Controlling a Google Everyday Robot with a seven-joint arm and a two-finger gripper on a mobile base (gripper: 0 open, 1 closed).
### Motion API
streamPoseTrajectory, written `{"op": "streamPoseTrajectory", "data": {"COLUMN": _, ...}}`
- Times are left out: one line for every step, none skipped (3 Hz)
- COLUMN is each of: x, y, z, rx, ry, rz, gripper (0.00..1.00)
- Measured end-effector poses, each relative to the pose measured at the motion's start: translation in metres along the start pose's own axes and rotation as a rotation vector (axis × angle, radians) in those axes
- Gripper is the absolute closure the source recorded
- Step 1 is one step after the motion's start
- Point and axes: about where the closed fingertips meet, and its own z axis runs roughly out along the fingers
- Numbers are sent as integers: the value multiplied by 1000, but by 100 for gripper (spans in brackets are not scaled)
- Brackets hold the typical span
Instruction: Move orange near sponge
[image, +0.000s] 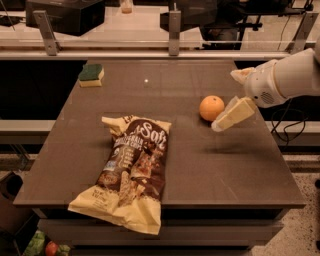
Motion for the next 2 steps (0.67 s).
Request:
{"op": "streamPoseTrajectory", "data": {"x": 2, "y": -1, "z": 17, "rx": -16, "ry": -51, "rz": 23, "gripper": 0}}
{"op": "streamPoseTrajectory", "data": {"x": 3, "y": -1, "z": 32, "rx": -32, "ry": -85, "rz": 38, "gripper": 0}}
